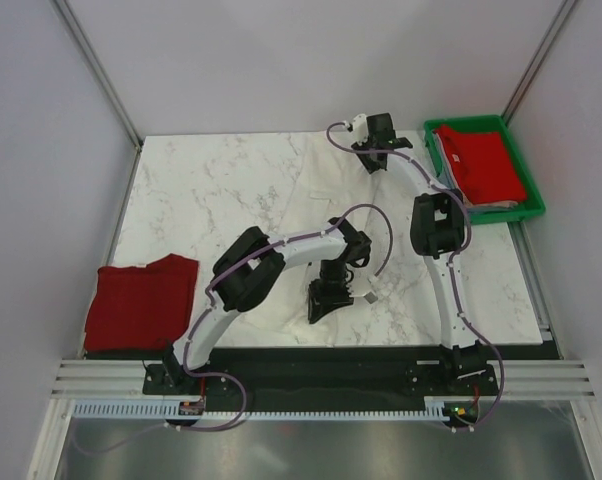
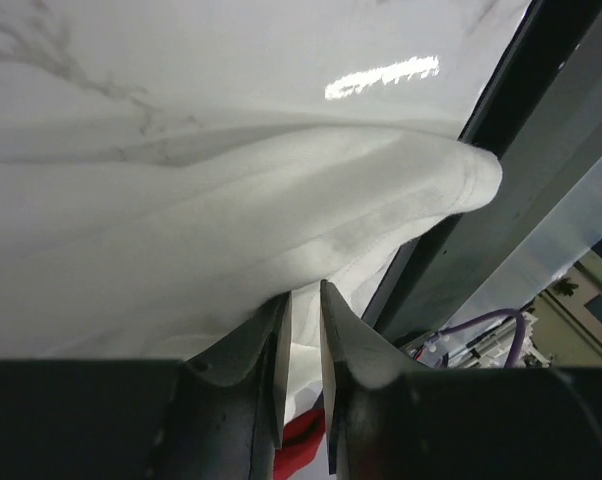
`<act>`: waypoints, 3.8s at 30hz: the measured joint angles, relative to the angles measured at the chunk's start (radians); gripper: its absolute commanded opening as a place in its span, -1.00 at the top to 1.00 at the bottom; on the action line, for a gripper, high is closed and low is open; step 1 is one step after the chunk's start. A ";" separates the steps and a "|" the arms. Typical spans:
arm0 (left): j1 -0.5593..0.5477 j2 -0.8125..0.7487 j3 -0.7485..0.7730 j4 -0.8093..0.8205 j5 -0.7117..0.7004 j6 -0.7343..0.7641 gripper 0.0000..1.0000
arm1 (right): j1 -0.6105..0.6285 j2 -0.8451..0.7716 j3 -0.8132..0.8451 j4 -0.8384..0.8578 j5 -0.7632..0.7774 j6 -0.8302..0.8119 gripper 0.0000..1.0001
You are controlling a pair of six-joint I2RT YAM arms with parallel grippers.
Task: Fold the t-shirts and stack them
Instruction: Fold the tshirt
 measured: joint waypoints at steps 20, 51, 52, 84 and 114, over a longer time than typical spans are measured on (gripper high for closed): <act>0.007 -0.258 -0.182 0.184 -0.063 -0.055 0.43 | 0.003 -0.344 -0.294 0.006 -0.072 0.080 0.04; -0.010 0.016 0.114 0.119 0.008 -0.056 0.44 | 0.012 -0.018 -0.031 -0.008 -0.071 0.060 -0.01; -0.012 0.024 0.130 0.117 0.009 -0.056 0.44 | 0.014 -0.008 -0.013 -0.007 -0.071 0.058 -0.02; 0.365 -0.660 -0.293 0.287 -0.116 -0.470 -0.01 | -0.071 -0.963 -1.071 -0.042 -0.527 0.477 -0.08; 0.415 -0.509 -0.762 0.532 0.233 -0.816 0.07 | 0.064 -1.080 -1.676 -0.136 -0.713 0.804 -0.17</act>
